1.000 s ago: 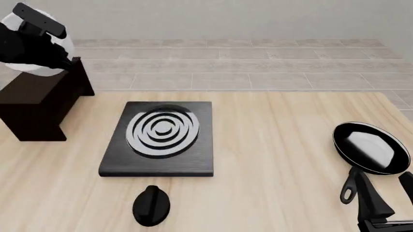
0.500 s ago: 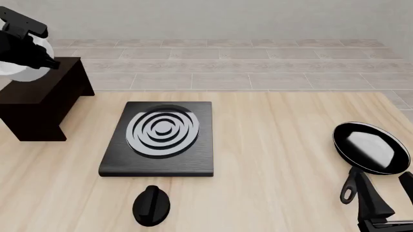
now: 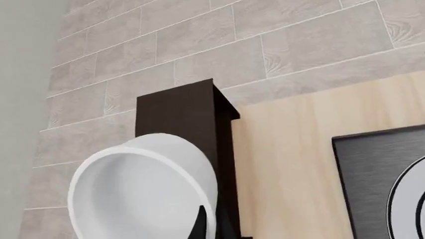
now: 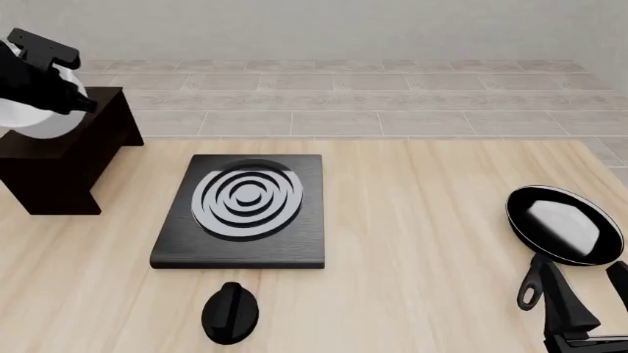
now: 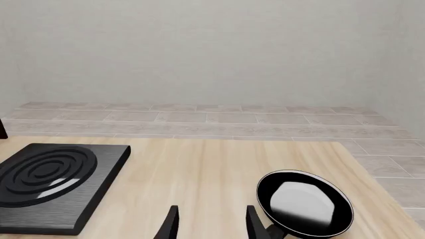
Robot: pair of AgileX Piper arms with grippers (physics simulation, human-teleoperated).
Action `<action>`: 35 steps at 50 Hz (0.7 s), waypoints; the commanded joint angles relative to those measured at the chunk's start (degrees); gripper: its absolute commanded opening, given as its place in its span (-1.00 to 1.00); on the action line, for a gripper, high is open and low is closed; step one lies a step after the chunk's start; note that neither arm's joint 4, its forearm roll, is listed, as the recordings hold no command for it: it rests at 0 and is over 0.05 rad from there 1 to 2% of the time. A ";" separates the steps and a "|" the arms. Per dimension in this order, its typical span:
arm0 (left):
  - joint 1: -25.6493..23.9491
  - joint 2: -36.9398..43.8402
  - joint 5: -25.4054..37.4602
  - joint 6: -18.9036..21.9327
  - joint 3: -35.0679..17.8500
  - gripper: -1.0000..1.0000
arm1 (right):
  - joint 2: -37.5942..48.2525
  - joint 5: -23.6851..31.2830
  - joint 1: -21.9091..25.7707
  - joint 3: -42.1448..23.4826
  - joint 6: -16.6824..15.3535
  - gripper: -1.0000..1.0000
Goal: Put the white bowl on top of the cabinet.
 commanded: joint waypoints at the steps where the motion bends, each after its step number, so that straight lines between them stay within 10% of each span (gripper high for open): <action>1: 0.46 2.26 -1.21 -1.31 -0.16 -1.00 | 0.00 0.00 0.00 0.00 0.00 1.00; 35: 3.13 5.59 -4.83 -0.79 0.79 -1.00 | 0.00 0.00 -0.01 0.00 -0.01 1.00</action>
